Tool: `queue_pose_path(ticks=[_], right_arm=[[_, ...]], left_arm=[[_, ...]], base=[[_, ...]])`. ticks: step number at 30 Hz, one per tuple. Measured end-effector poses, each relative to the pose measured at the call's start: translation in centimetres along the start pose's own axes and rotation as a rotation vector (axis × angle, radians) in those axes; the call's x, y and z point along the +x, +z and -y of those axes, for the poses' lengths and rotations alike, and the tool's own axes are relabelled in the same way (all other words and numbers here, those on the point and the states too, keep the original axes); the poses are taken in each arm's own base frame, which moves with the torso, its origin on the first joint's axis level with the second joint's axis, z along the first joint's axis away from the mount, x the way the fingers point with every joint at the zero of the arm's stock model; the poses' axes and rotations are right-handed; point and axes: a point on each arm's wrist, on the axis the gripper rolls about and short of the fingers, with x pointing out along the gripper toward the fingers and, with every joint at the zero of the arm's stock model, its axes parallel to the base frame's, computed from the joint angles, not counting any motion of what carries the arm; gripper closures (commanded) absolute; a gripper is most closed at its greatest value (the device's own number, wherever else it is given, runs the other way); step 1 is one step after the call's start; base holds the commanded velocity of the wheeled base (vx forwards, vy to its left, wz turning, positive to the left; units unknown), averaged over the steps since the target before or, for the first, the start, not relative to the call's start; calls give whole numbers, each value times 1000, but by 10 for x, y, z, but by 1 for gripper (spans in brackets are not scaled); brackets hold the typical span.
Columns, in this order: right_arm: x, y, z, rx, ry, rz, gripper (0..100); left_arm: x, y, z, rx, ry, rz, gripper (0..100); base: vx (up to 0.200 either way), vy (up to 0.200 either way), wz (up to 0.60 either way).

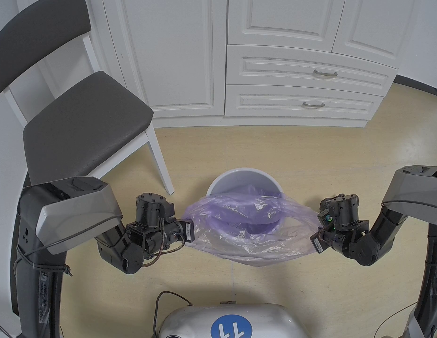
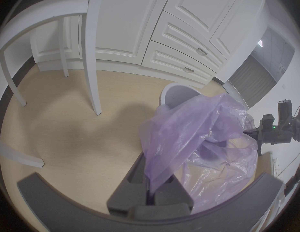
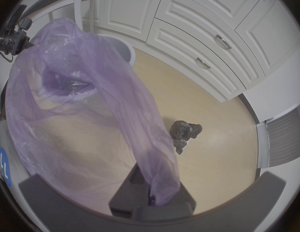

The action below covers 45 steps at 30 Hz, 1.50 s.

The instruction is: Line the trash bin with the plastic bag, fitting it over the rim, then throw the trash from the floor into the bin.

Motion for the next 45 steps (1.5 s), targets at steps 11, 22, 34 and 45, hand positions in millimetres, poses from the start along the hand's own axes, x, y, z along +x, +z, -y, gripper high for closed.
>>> queue_pose_path(ticks=[11,22,34,45], right_arm=[[21,1,-8,69,-22,56,100],[25,11,-9,117,-45,124,100],[20,14,-8,121,-43,137,100],[33,12,-12,132,-63,125,100]], left_arm=[[13,6,0,-66,-16,100,100],[7,20,3,-75,-33,172,100],[-3,31,12,-68,-55,197,100],[10,25,5,-75,-43,194,100]], base=[[0,0,0],[0,0,0],[0,0,0],[0,0,0]])
